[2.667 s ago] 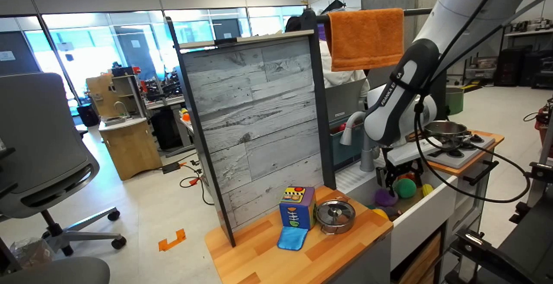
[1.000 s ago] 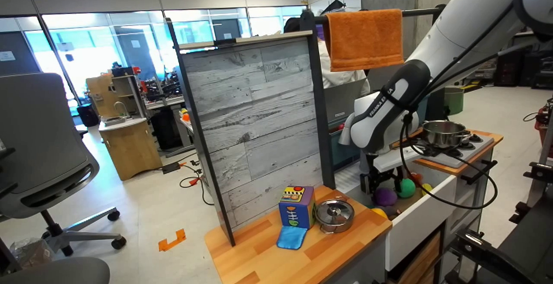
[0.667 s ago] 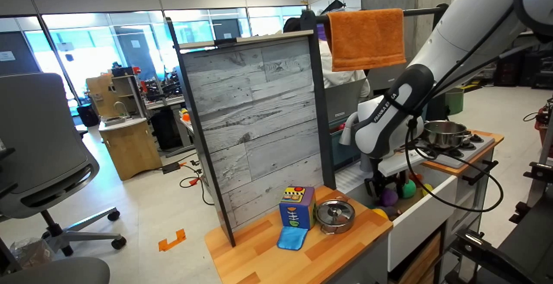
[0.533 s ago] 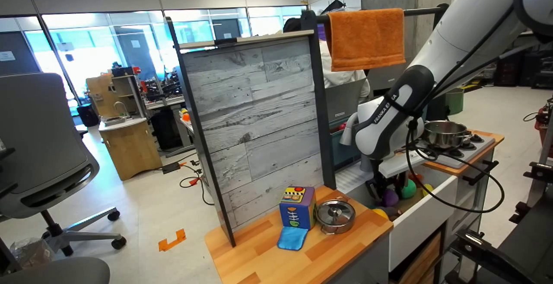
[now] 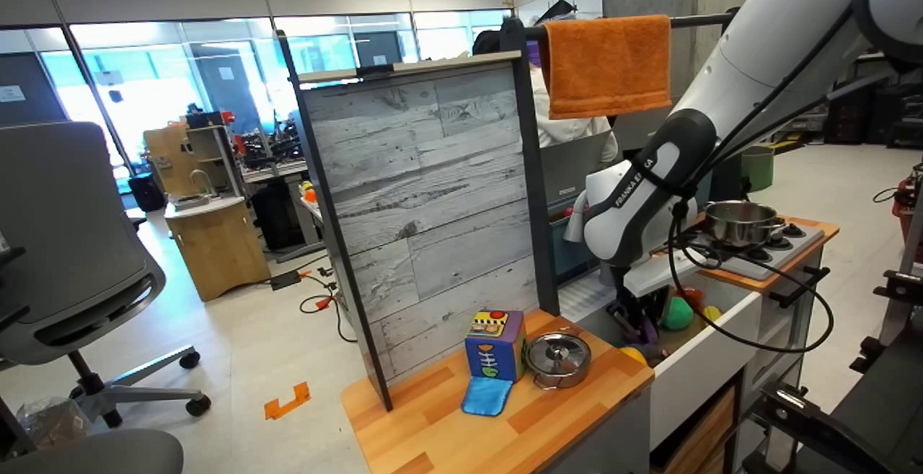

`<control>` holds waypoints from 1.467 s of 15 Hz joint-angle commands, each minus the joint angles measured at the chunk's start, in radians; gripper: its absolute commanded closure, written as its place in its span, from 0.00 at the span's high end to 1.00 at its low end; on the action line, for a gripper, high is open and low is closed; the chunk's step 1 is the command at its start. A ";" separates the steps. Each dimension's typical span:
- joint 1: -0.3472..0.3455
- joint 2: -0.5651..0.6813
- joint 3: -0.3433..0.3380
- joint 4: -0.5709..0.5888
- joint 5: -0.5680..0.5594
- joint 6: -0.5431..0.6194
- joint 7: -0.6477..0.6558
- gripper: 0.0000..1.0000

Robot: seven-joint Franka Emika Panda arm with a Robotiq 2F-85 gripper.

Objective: Put the purple plush toy on top of the square toy.

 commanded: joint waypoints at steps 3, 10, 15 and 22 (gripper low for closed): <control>0.051 -0.076 -0.002 -0.064 -0.004 -0.087 0.053 0.05; 0.097 -0.251 0.048 -0.209 0.020 -0.111 0.040 0.05; 0.075 -0.359 0.105 -0.354 0.054 -0.123 0.008 0.05; 0.075 -0.483 0.155 -0.499 0.075 -0.054 -0.080 0.05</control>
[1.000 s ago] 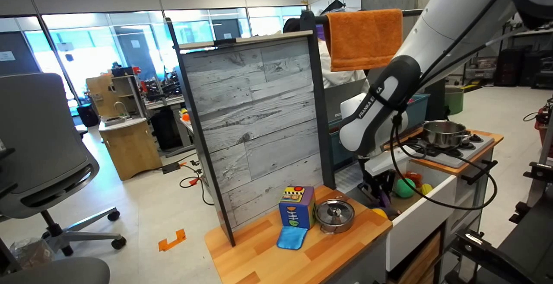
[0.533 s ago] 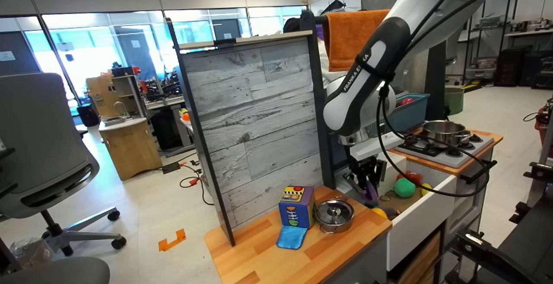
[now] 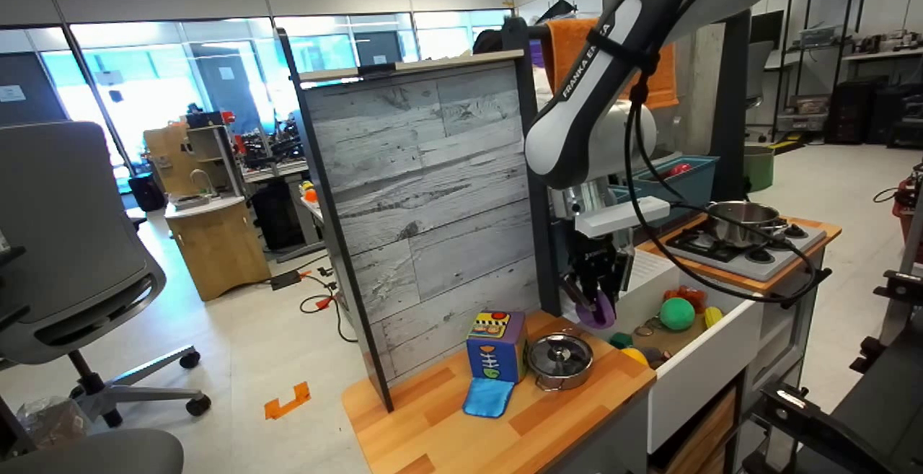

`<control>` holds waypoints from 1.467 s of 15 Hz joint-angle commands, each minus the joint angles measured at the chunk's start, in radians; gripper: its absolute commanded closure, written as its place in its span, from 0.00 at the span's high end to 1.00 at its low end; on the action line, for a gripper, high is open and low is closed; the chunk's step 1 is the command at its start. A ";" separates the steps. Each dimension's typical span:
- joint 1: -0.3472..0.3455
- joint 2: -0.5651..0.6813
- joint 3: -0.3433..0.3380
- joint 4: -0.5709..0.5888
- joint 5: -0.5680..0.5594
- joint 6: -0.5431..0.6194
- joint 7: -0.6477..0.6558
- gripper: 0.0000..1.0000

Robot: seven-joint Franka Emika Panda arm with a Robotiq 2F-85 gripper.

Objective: Put the purple plush toy on top of the square toy.

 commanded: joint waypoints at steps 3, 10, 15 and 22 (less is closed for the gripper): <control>0.029 -0.131 0.038 -0.180 -0.002 0.149 -0.055 0.05; 0.128 -0.228 0.024 -0.297 -0.078 0.319 -0.052 0.05; 0.155 -0.289 0.025 -0.354 -0.112 0.382 -0.061 0.05; 0.123 -0.279 0.084 -0.334 -0.097 0.392 -0.176 0.05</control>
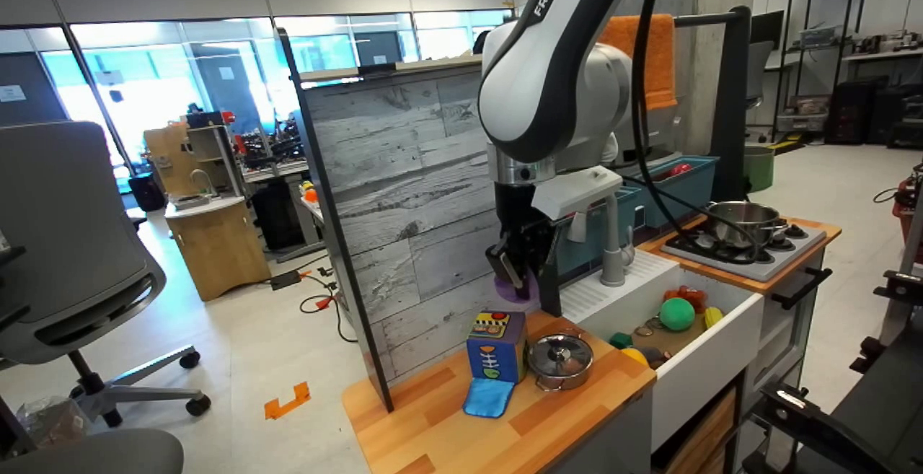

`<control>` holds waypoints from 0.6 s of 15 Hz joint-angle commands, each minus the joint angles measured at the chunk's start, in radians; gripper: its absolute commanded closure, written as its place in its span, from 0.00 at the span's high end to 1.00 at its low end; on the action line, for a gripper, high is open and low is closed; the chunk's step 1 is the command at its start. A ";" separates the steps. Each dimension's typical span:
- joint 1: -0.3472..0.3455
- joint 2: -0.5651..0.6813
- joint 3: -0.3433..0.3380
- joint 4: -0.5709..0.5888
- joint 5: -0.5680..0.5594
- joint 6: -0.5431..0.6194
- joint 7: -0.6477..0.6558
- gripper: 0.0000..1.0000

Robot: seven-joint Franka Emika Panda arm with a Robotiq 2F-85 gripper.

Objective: Put the purple plush toy on top of the square toy.

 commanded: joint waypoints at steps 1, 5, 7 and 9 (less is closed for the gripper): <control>-0.021 -0.006 0.039 -0.003 -0.002 0.006 -0.062 0.05; -0.008 0.014 0.059 0.023 -0.003 -0.013 -0.086 0.05; -0.014 0.038 0.068 0.049 0.002 -0.031 -0.099 0.05; -0.020 0.058 0.072 0.066 0.007 -0.043 -0.108 0.05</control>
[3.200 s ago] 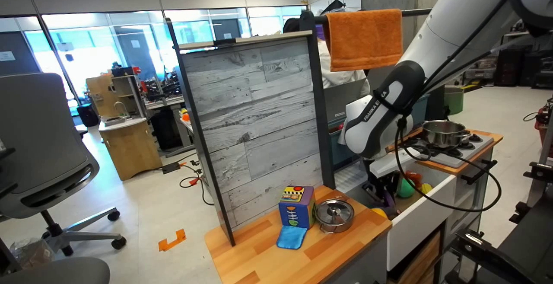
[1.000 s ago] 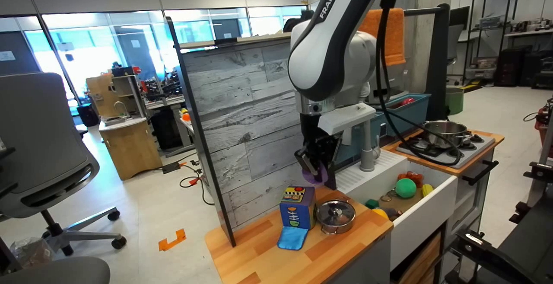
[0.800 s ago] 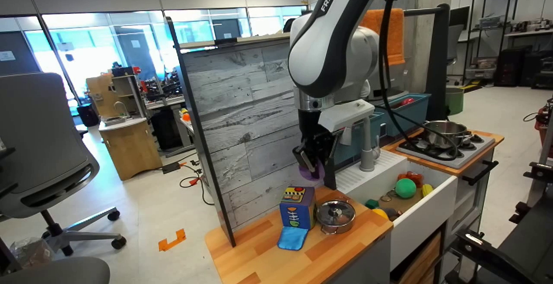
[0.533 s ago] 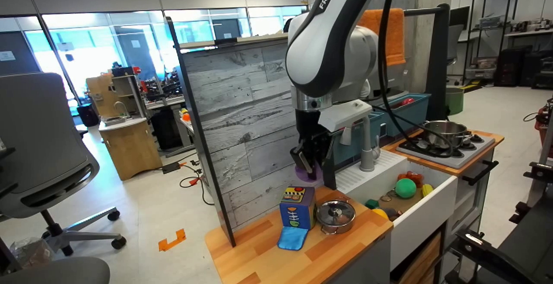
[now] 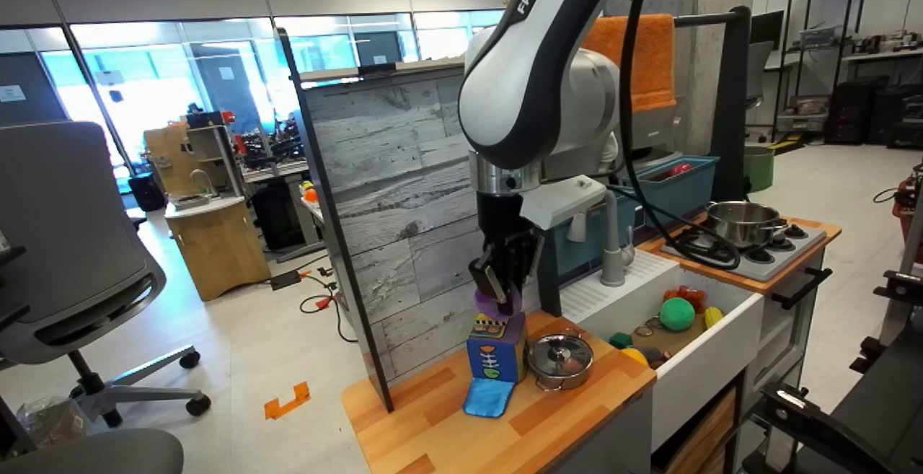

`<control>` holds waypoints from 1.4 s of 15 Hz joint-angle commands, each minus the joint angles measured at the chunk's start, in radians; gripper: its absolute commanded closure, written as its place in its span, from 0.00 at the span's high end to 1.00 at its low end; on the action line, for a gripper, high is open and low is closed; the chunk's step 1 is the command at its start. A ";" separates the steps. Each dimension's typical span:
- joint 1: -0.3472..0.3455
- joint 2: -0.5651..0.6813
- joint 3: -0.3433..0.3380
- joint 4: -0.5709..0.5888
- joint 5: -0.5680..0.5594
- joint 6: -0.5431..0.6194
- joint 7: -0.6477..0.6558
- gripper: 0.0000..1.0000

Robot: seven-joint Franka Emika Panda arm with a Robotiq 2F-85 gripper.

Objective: Put the purple plush toy on top of the square toy.

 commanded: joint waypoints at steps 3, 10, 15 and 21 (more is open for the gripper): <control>-0.029 0.072 0.018 0.079 0.012 -0.048 -0.037 0.05; -0.026 0.126 0.005 0.140 -0.002 -0.067 -0.038 0.05; -0.012 0.112 0.001 0.139 -0.011 -0.067 -0.035 0.05; -0.006 0.100 -0.010 0.140 -0.020 -0.055 -0.031 0.05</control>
